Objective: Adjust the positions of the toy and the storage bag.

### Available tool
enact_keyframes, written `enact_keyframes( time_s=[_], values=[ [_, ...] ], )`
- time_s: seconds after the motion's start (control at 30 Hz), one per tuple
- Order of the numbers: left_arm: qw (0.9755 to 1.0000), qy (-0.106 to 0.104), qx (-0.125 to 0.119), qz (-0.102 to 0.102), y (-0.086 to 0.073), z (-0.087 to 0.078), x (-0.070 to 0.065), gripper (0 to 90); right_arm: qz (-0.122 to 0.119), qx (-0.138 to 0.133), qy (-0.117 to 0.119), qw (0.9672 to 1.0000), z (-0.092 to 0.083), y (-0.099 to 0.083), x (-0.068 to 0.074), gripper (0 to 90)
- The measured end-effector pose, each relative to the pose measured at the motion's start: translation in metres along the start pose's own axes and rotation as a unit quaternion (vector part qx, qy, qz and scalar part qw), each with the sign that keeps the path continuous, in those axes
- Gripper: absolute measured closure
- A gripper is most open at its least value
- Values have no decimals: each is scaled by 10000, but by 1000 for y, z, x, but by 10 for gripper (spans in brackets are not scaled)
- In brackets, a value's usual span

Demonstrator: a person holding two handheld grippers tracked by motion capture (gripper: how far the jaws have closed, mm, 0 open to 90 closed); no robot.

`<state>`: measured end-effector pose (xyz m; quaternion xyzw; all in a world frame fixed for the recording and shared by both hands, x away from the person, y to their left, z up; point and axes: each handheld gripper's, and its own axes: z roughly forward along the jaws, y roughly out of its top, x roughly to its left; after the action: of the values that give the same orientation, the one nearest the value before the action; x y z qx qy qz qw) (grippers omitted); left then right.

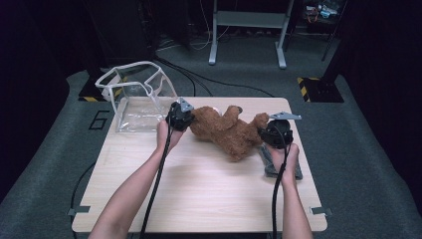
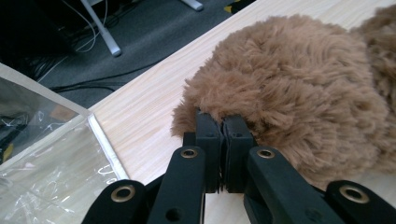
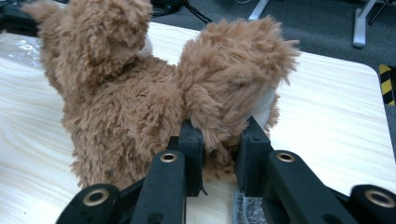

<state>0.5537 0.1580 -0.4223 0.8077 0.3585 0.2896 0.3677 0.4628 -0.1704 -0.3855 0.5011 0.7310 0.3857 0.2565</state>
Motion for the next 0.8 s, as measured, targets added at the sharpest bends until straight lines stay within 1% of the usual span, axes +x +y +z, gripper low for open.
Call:
enact_keyframes(
  time_s=[0.03,0.1,0.13,0.17,0.23,0.27,0.3,0.33,0.4,0.43,0.47,0.5,0.53,0.57,0.6,0.63,0.67,0.7,0.73,0.77,0.8],
  values=[
    [10000,45,18,41,1,2,0,880,5,-6,2,10000,-1,0,2,755],
    [10000,31,55,-23,3,6,2,880,-6,-31,-1,10000,-3,0,6,756],
    [9999,35,106,-17,4,7,3,880,-25,-45,10,10000,-4,0,8,756],
    [9999,15,103,-53,5,10,3,880,-22,-57,18,10000,-6,-1,11,756],
    [9998,3,171,-47,7,13,4,880,-47,-45,13,10000,-9,-2,15,756],
    [9998,36,172,-51,7,15,3,880,-60,-43,35,10000,-10,-3,18,756],
    [9998,8,217,-42,7,18,3,880,-86,-36,52,9999,-11,-5,20,756],
    [9994,-37,322,-70,7,21,4,879,-51,14,62,10000,-11,-7,23,755],
    [9990,-66,431,-114,3,28,2,878,-136,130,78,9998,-7,-12,27,753],
    [9989,-95,413,-198,1,30,2,876,-131,196,86,9997,-4,-15,29,753],
    [9988,-105,413,-237,0,29,2,865,-90,244,93,9996,0,-17,30,753],
    [9988,-105,413,-237,0,29,2,847,-120,254,111,9995,3,-20,29,753],
    [9982,-215,440,-346,-1,26,1,791,-68,263,128,9995,4,-21,28,751],
    [9981,-243,409,-388,-1,20,2,709,-23,282,156,9995,5,-22,27,750],
    [9980,-336,370,-399,-1,16,2,626,-30,267,185,9995,6,-23,24,748],
    [9976,-439,348,-409,0,11,1,566,31,291,191,9994,7,-23,24,746],
    [9977,-482,267,-398,1,5,-3,496,21,346,212,9992,8,-24,23,744],
    [9978,-533,182,-347,3,-2,-7,460,40,355,221,9991,10,-24,23,743],
    [9974,-635,142,-298,5,-7,-11,427,15,370,219,9991,11,-24,23,743],
    [9971,-715,91,-229,7,-12,-17,400,40,421,226,9989,13,-24,23,741],
    [9964,-824,79,-156,9,-15,-23,384,96,406,224,9989,14,-24,23,741]
  ],
)
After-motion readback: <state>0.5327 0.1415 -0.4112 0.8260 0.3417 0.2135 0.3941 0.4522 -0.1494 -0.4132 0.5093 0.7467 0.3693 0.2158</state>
